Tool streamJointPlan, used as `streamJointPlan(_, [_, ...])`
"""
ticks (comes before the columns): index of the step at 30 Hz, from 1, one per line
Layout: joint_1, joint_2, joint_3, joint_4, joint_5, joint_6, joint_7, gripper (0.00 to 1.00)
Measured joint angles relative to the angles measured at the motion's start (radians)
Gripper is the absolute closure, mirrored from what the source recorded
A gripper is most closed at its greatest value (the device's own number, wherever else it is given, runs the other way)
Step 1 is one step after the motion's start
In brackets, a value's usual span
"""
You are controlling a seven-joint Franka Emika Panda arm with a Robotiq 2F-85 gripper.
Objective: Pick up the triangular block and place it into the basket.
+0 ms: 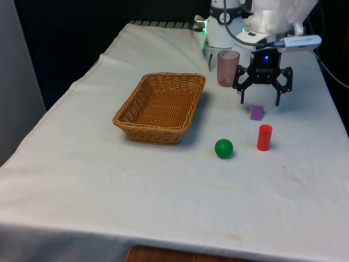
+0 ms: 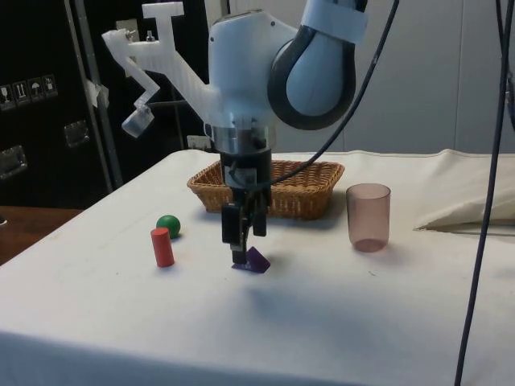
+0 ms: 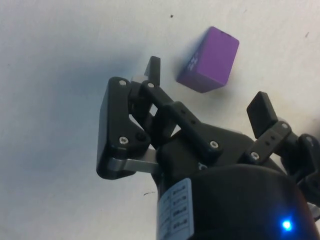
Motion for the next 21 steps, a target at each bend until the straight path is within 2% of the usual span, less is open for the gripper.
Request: streamJointPlan(21, [0.0,0.023,-0.011,0.013,0.0,0.0,0.031,0.0])
